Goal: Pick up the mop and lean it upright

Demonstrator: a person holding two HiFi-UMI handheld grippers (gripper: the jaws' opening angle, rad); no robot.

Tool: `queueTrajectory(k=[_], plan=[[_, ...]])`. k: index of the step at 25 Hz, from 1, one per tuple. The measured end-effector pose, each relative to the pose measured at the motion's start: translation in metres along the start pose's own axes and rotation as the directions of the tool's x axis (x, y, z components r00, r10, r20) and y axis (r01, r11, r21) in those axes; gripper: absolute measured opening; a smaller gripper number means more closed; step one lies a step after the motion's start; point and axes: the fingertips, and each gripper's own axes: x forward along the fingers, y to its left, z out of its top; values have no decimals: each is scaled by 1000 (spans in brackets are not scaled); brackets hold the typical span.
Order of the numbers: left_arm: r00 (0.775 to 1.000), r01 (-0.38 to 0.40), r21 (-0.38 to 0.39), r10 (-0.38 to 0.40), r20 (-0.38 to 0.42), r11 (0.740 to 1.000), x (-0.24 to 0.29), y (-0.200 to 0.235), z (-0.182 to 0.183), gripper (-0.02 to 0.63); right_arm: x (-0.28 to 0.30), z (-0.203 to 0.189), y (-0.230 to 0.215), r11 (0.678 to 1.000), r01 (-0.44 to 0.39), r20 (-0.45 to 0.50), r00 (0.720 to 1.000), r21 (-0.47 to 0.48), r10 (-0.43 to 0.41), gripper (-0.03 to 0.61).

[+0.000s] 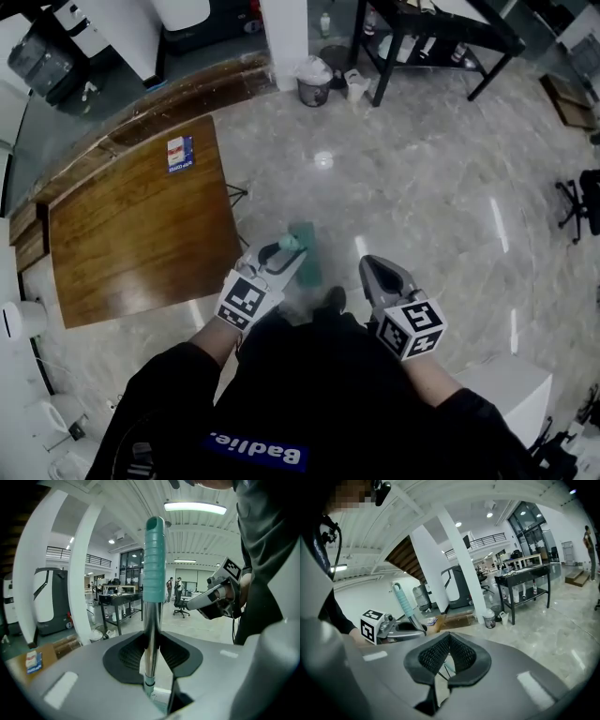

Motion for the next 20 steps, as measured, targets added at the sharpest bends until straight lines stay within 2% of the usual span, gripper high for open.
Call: queueTrajectory(k=[5,9,20], plan=[[999,-42,-15,41,-27,999,12,19,-9,123,14,0,-9,999,-47,-41,998,-21,46,3],[997,-35,-2,35,-66,999,20,29,-23,121,14,0,-9,999,-44,-49,998,-28,43,3],[975,-7,-8,5,-221,1000,9,57,-96,121,-2,-7,-2,998,64,-35,997,-15,-65,3]])
